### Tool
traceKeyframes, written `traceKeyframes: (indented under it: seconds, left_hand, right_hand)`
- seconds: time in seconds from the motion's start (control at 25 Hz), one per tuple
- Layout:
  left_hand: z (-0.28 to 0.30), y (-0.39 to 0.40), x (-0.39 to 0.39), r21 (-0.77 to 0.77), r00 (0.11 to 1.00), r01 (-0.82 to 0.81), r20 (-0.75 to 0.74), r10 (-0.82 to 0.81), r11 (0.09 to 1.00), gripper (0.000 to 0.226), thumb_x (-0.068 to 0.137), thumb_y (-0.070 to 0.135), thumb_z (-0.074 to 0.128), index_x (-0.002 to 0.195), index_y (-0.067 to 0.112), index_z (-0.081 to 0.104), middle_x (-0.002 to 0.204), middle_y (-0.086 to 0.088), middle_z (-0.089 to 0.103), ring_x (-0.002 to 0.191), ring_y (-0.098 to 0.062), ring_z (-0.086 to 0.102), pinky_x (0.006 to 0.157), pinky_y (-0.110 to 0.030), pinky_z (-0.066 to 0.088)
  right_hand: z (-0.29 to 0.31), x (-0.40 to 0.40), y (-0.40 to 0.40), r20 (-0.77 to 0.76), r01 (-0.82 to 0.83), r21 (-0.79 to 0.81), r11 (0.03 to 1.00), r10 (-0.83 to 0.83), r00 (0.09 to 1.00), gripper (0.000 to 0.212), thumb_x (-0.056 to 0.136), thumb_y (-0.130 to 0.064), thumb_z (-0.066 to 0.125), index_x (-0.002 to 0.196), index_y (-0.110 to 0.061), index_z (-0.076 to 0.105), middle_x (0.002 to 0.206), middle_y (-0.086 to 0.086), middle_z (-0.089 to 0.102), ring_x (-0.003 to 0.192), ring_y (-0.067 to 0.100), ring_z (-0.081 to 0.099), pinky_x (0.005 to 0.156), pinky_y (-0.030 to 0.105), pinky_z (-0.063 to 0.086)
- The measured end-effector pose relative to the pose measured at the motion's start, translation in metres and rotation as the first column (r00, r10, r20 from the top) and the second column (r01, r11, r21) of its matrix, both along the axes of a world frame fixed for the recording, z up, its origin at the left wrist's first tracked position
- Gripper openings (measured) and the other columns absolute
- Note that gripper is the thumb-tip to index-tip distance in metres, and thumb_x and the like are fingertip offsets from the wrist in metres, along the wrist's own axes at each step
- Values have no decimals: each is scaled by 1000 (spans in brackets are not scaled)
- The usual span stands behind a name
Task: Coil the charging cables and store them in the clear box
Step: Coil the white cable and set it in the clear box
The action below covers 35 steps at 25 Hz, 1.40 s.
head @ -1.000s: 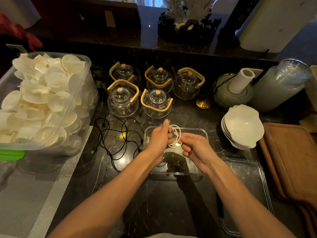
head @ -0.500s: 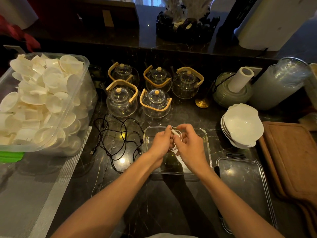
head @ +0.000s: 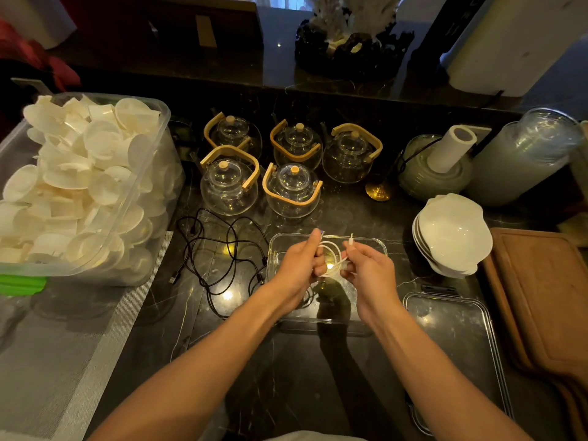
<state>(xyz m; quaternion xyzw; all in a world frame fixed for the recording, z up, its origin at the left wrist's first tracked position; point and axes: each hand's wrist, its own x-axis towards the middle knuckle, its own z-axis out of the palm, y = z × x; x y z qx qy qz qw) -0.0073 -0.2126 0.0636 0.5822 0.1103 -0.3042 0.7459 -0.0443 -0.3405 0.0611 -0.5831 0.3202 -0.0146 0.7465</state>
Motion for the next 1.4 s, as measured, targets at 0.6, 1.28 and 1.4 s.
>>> traceKeyframes:
  seconds: [0.6, 1.28, 1.4]
  left_hand:
    - [-12, 8, 3, 408, 931, -65, 354, -92, 911, 50, 103, 46, 51, 63, 17, 48, 56, 5, 42, 52, -8, 37, 53, -26, 33]
    - [-12, 2, 6, 503, 894, 27, 374, -246, 864, 53, 105, 45, 46, 72, 7, 62, 59, 4, 49, 54, -7, 44, 56, -31, 37]
    - [-17, 5, 4, 451, 922, 53, 320, -217, 891, 49, 105, 49, 44, 70, 15, 53, 52, 9, 38, 45, -5, 36, 51, -29, 31]
  right_hand:
    - [6, 7, -28, -84, -602, 173, 780, 620, 780, 21, 95, -1, 60, 101, 1, 80, 68, -2, 64, 58, 5, 45, 62, 24, 52]
    - [-8, -9, -5, 48, -300, -754, 584, 505, 862, 9, 100, -26, 64, 104, -18, 66, 74, -4, 70, 63, 8, 64, 56, 30, 50]
    - [-9, -9, -3, 159, -195, -704, 683, 419, 894, 19, 102, -29, 62, 90, -16, 70, 69, 0, 66, 63, 14, 62, 58, 36, 50]
